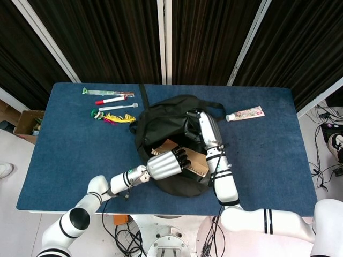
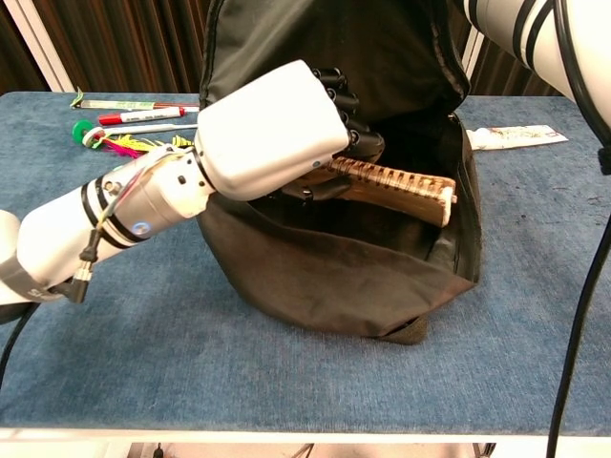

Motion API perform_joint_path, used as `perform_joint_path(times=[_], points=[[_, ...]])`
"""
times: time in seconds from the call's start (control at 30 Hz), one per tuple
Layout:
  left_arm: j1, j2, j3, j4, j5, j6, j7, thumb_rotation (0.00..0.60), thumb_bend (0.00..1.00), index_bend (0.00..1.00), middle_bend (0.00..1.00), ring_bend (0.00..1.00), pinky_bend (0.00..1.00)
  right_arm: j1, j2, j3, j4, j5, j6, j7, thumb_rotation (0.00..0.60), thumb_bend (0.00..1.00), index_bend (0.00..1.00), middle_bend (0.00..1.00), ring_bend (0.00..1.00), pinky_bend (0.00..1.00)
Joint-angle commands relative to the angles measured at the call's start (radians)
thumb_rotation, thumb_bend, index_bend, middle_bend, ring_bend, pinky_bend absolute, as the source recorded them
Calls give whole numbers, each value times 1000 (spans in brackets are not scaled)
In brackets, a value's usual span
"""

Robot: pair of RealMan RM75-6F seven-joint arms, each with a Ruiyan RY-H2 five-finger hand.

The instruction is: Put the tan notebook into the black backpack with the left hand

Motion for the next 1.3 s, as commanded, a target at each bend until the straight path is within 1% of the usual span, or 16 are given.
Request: perform_joint_path(times=[0.03, 0.13, 0.2, 0.33, 0.47, 0.63, 0.67, 0.73, 0.8, 0.87, 0.93, 1.0, 1.1, 1.17, 1.3], points=[[-2, -9, -5, 16, -28, -67, 15, 600, 390, 721, 689, 542, 445, 0, -1, -3, -3, -3, 3, 1, 600, 581, 721, 587, 380, 241], [2, -16, -15, 27, -54, -120, 32, 600, 390, 717, 688, 543, 449, 0, -1, -8, -6, -4, 7, 0, 600, 581, 722, 587, 380, 240], [11, -25, -30, 30, -77, -134, 41, 600, 389, 715, 689, 543, 453, -1, 0, -11, -5, -2, 9, -1, 600, 581, 722, 587, 380, 241], [25, -27, -40, 45, -104, -164, 67, 600, 390, 710, 691, 543, 459, -4, 1, -15, -5, 1, 8, 3, 600, 580, 721, 587, 380, 241], [40, -14, -35, 51, -115, -191, 86, 600, 390, 709, 694, 544, 458, 0, -2, -19, -5, 2, 5, 3, 600, 581, 722, 587, 380, 241], [64, -4, -31, 56, -134, -251, 122, 600, 390, 709, 692, 544, 457, 16, -24, -24, 2, 2, 6, -8, 600, 581, 721, 586, 380, 240], [69, -1, -31, 52, -137, -258, 120, 600, 387, 703, 687, 544, 456, 20, -29, -23, 6, 3, 9, -12, 600, 581, 721, 586, 380, 240], [83, 3, -34, 41, -147, -258, 114, 600, 335, 653, 662, 537, 455, 26, -40, -20, 16, 9, 15, -19, 600, 581, 721, 585, 380, 238], [100, 4, -46, 19, -164, -245, 98, 600, 202, 523, 579, 500, 451, 32, -49, -17, 29, 15, 19, -24, 600, 581, 721, 583, 380, 233], [115, 9, -58, -8, -179, -222, 75, 600, 67, 369, 444, 418, 440, 34, -55, -15, 41, 20, 22, -28, 600, 581, 721, 582, 380, 228], [136, 21, -71, -49, -194, -186, 45, 600, 9, 286, 354, 352, 435, 35, -58, -12, 51, 26, 23, -28, 600, 581, 721, 580, 380, 224], [157, 44, -73, -91, -196, -139, 14, 600, 0, 263, 323, 332, 437, 34, -57, -8, 60, 29, 25, -27, 600, 581, 721, 579, 380, 223], [186, 86, -70, -155, -189, -66, -16, 600, 0, 263, 323, 332, 439, 29, -52, -3, 67, 34, 26, -23, 600, 581, 721, 578, 380, 222], [207, 117, -68, -201, -184, -25, -30, 600, 0, 266, 328, 332, 441, 24, -46, -2, 69, 35, 27, -20, 600, 581, 721, 576, 380, 222], [274, 205, -56, -342, -175, 65, -71, 600, 0, 287, 363, 336, 481, 8, -24, -13, 66, 36, 14, -14, 600, 582, 721, 572, 380, 222]])
